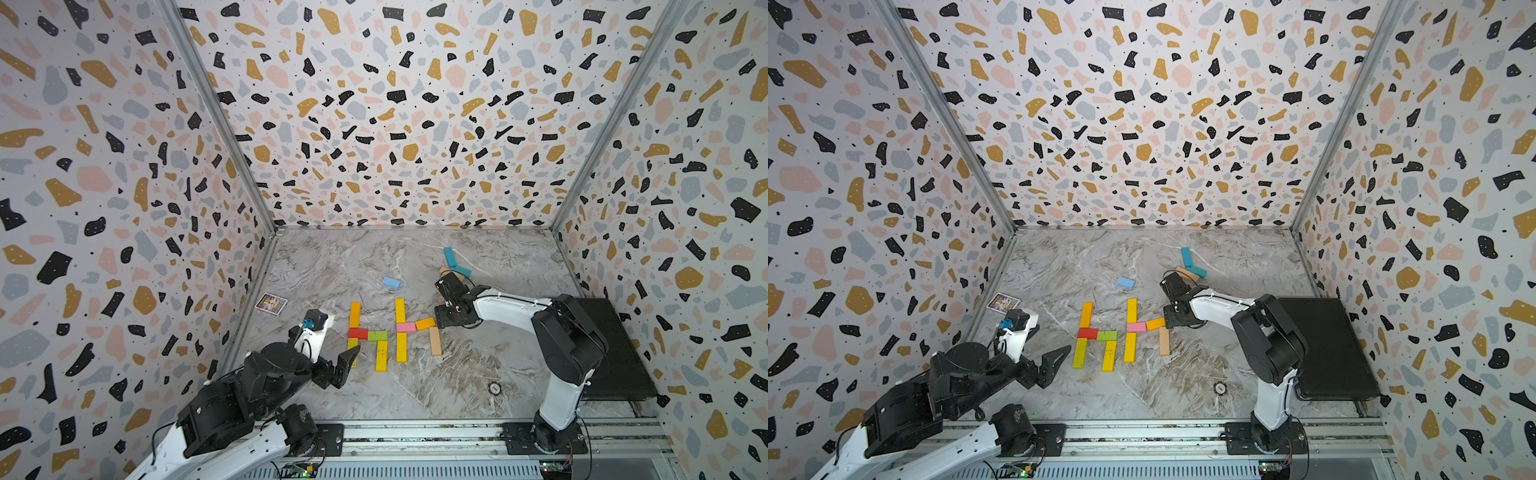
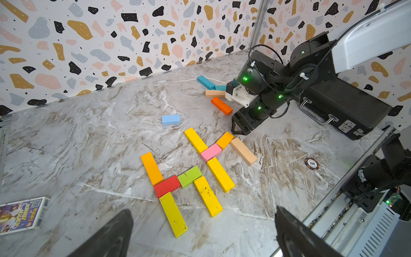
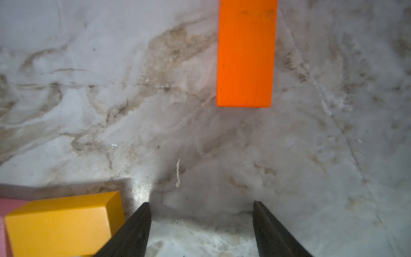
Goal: Assemble the letter h with building blocks
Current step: Assemble the building block at the center of the board.
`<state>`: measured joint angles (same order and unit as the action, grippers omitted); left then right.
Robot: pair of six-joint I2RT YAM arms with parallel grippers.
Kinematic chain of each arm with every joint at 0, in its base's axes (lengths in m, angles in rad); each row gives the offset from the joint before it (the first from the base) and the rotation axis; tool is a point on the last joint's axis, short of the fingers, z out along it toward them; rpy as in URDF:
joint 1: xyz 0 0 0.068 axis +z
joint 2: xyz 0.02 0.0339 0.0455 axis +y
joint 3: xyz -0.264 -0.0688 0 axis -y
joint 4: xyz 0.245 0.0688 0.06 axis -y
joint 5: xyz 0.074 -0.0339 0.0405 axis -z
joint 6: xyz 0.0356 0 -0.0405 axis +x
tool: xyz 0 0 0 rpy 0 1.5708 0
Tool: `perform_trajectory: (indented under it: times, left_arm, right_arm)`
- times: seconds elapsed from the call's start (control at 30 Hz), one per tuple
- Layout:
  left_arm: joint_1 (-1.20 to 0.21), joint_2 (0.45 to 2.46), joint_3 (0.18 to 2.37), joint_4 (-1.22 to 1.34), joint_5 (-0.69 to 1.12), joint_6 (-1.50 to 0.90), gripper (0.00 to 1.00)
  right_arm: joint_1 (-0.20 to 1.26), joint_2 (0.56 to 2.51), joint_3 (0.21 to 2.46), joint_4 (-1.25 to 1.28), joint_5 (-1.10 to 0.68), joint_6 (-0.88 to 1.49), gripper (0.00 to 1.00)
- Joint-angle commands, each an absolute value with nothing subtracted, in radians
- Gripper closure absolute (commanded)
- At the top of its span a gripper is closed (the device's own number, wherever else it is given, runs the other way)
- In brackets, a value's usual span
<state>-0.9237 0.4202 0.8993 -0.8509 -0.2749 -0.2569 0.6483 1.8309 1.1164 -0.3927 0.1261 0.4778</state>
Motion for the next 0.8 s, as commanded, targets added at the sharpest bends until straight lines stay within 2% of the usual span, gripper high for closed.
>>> perform_trajectory:
  times: [0.0,0.77]
  left_arm:
    - [-0.917,0.42,0.893,-0.808,-0.291,-0.247,0.01]
    - [-0.916,0.428,0.89,-0.807,-0.291,-0.244,0.01]
  right_arm:
    - [0.65,1.824,1.133,-0.405,0.1,0.445,0.26]
    - [0.673,1.81,1.108,-0.388,0.084,0.422,0.27]
